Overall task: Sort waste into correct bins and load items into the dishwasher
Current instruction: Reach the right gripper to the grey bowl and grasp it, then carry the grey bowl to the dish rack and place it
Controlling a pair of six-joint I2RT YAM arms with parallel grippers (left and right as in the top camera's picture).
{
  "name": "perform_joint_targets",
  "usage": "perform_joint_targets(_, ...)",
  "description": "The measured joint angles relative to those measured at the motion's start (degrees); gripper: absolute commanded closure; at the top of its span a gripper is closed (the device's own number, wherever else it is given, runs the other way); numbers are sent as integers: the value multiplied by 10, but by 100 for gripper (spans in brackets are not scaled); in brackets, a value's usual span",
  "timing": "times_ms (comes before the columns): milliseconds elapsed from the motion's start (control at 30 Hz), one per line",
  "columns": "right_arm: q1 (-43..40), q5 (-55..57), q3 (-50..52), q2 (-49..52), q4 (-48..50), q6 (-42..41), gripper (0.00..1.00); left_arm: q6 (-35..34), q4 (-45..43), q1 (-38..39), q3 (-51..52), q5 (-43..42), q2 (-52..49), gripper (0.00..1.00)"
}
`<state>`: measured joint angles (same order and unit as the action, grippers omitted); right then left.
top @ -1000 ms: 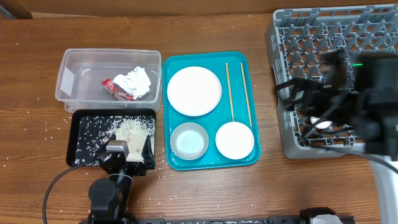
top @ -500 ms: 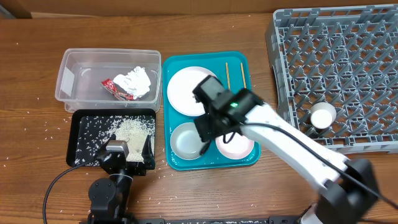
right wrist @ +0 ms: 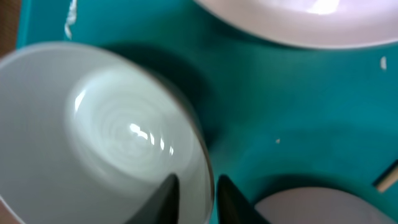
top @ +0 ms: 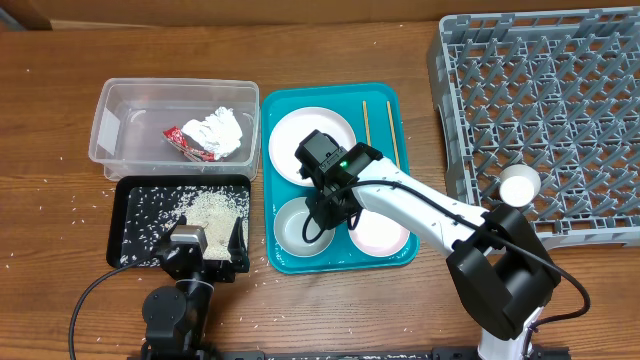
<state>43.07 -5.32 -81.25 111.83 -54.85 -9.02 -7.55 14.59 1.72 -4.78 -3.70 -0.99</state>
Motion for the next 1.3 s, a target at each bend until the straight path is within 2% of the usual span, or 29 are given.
perform_joint_targets(200,-3,16,-16,0,-42,0,96,0,0,0,0,0,0,0)
perform_joint_targets(400,-24,69,-82,-41,-78,-12,96,0,0,0,0,0,0,0)
perform_joint_targets(467,-35,115,-98,-76,-84,-26,96,0,0,0,0,0,0,0)
perform_joint_targets(533,-56,199,-110,-133,-88,-40,96,0,0,0,0,0,0,0)
perform_joint_targets(700,-124,404,-118,-197,-92,-49,96,0,0,0,0,0,0,0)
perform_joint_targets(900,-230,566,-118,-195,-61,-55,96,0,0,0,0,0,0,0)
perform_joint_targets(1133,-321,620,-118,-165,-50,-56,96,0,0,0,0,0,0,0)
perform_joint_targets(1300,-348,633,-118,-112,-53,-56,96,0,0,0,0,0,0,0)
